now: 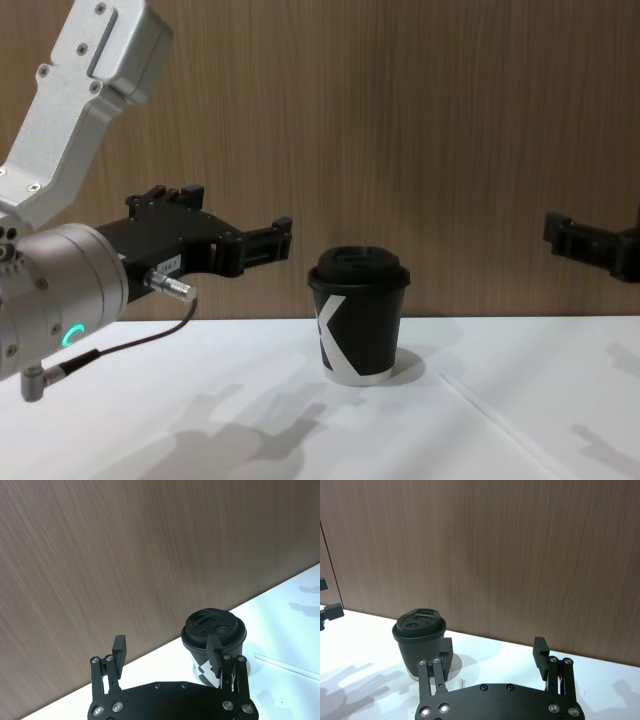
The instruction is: Pick up the straw with one hand, pass it to the other hand, and insert it into the cup.
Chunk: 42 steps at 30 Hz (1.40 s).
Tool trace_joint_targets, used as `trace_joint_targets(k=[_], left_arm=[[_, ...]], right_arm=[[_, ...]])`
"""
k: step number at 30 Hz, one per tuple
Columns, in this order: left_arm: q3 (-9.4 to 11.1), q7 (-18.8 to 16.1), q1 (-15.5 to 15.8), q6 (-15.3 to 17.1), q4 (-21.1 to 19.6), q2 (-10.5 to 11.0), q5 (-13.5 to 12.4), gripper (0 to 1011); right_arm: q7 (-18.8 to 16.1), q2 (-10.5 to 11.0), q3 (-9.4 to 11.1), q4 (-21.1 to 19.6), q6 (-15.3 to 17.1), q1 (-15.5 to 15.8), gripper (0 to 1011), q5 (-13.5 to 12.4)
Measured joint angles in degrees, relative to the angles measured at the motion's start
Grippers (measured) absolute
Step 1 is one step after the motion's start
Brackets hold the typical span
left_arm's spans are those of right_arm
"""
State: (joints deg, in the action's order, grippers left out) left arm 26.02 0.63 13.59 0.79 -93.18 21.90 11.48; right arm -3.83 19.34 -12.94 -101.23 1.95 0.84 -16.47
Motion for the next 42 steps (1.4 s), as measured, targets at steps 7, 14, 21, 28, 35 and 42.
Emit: trace_joint_targets(k=[7, 14, 21, 28, 35, 42], left_arm=[[0.00, 0.00, 0.00, 0.00, 0.00, 0.00, 0.00, 1003], [0.00, 0.00, 0.00, 0.00, 0.00, 0.00, 0.00, 1003], [0.00, 0.00, 0.00, 0.00, 0.00, 0.00, 0.00, 1003], [0.00, 0.00, 0.00, 0.00, 0.00, 0.00, 0.00, 1003], [0.00, 0.00, 0.00, 0.00, 0.00, 0.00, 0.00, 1003], [0.00, 0.00, 0.00, 0.00, 0.00, 0.00, 0.00, 1003]], right_arm=[[0.00, 0.00, 0.00, 0.00, 0.00, 0.00, 1001, 0.00], [0.00, 0.00, 0.00, 0.00, 0.00, 0.00, 1001, 0.00], [0.00, 0.00, 0.00, 0.00, 0.00, 0.00, 1001, 0.00], [0.00, 0.00, 0.00, 0.00, 0.00, 0.00, 1001, 0.00], [0.00, 0.00, 0.00, 0.00, 0.00, 0.00, 1001, 0.00], [0.00, 0.00, 0.00, 0.00, 0.00, 0.00, 1001, 0.00]])
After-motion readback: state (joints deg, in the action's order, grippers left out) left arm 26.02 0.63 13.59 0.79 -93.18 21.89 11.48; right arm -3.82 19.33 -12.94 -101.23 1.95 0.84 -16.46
